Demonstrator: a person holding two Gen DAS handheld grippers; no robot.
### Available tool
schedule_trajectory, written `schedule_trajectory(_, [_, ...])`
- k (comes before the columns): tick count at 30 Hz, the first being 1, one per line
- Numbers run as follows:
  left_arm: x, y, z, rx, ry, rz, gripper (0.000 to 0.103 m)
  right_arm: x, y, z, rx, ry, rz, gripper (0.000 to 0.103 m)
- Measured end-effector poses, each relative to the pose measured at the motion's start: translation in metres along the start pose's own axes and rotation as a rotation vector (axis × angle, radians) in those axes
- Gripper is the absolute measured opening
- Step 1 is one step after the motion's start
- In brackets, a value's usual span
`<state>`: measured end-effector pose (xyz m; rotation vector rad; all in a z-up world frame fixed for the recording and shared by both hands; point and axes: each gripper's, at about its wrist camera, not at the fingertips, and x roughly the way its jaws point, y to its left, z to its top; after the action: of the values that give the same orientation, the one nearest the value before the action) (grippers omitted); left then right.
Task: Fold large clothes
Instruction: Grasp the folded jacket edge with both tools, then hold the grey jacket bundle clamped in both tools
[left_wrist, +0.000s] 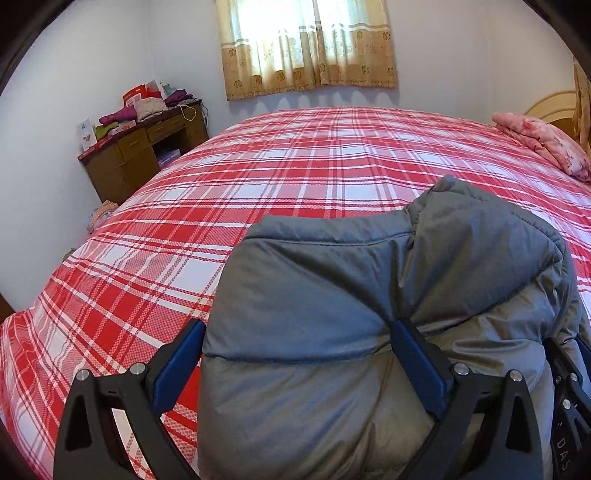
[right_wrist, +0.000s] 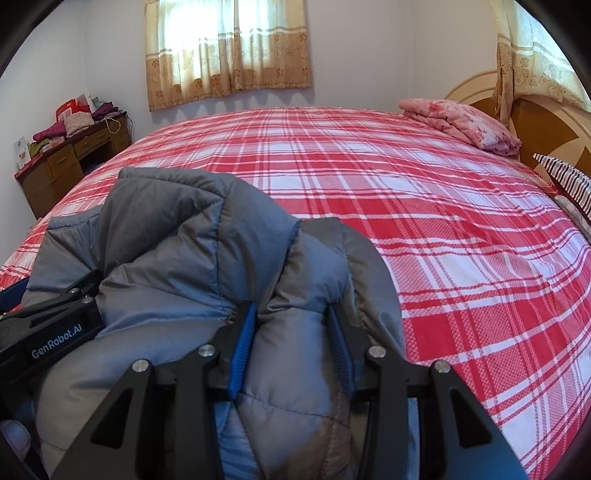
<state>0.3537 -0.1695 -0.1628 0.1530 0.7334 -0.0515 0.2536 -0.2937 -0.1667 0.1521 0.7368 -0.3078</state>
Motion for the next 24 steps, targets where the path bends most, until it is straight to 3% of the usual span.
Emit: schedule_trajectory(24, [0.0047, -0.0050, -0.0015, 0.018, 0.019, 0.019, 0.101, 0.0098, 0.0024, 0.0005, 0.001, 0.039, 0.005, 0.045])
